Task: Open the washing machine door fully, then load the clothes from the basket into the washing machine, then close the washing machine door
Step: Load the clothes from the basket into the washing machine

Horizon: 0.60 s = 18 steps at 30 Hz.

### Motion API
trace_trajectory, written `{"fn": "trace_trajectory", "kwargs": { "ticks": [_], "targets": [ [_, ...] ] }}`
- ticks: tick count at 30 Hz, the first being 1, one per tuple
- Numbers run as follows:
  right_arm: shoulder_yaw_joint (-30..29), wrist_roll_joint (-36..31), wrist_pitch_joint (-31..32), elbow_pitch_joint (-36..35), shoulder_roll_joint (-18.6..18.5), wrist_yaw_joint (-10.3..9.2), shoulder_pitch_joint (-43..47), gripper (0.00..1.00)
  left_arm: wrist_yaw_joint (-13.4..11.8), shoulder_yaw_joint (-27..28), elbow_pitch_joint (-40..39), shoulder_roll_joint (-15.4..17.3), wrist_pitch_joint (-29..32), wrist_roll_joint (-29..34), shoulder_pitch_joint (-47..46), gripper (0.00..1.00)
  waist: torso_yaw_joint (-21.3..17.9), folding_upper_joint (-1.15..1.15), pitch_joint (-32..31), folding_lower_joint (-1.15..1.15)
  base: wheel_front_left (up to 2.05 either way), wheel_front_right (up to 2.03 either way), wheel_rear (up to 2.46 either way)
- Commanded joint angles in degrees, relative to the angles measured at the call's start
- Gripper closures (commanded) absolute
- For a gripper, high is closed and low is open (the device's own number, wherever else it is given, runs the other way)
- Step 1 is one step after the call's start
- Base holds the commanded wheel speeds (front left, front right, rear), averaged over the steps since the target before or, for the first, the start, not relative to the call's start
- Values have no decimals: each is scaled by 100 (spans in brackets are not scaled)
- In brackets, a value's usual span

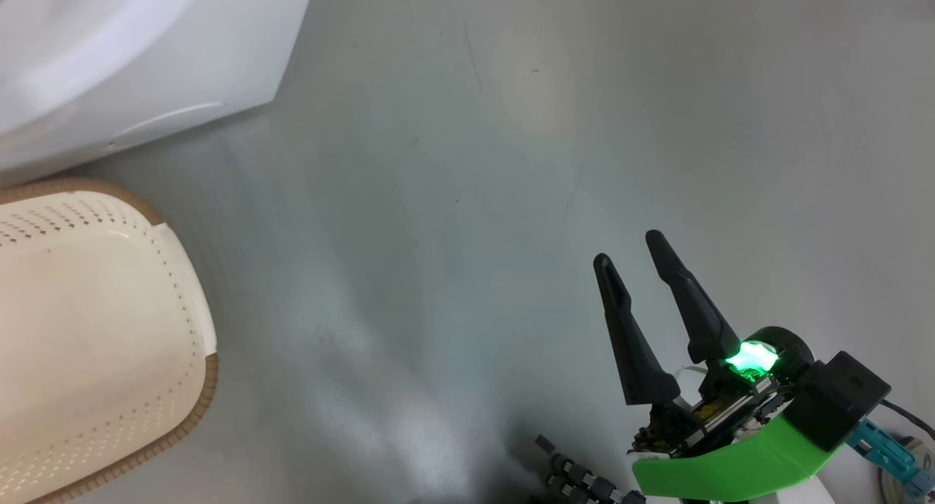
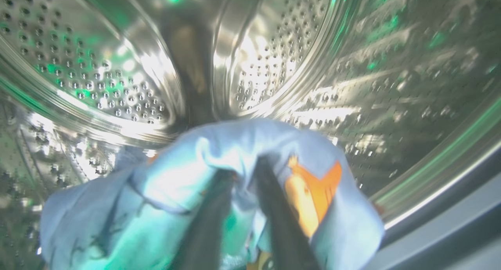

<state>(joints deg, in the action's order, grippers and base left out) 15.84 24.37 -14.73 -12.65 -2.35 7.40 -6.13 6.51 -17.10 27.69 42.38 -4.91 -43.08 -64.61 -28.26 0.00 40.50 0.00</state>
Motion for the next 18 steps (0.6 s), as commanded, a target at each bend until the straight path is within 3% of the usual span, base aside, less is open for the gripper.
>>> {"fn": "trace_trajectory", "kwargs": {
  "ticks": [1,8,18],
  "targets": [
    [106,23,-27,-136,-53,9,188,0,-36,119,-57,293,87,51,-133,0,1,0,7,0,0,0,0],
    [43,-4,-27,-45,-53,9,88,0,-144,-39,284,187,567,-27,-149,0,180,0,-98,0,0,0,0],
    [-156,-147,-27,137,-53,9,-145,0,-47,-75,239,-121,118,-287,410,0,624,0,-480,0,0,0,0]
  ]
}}
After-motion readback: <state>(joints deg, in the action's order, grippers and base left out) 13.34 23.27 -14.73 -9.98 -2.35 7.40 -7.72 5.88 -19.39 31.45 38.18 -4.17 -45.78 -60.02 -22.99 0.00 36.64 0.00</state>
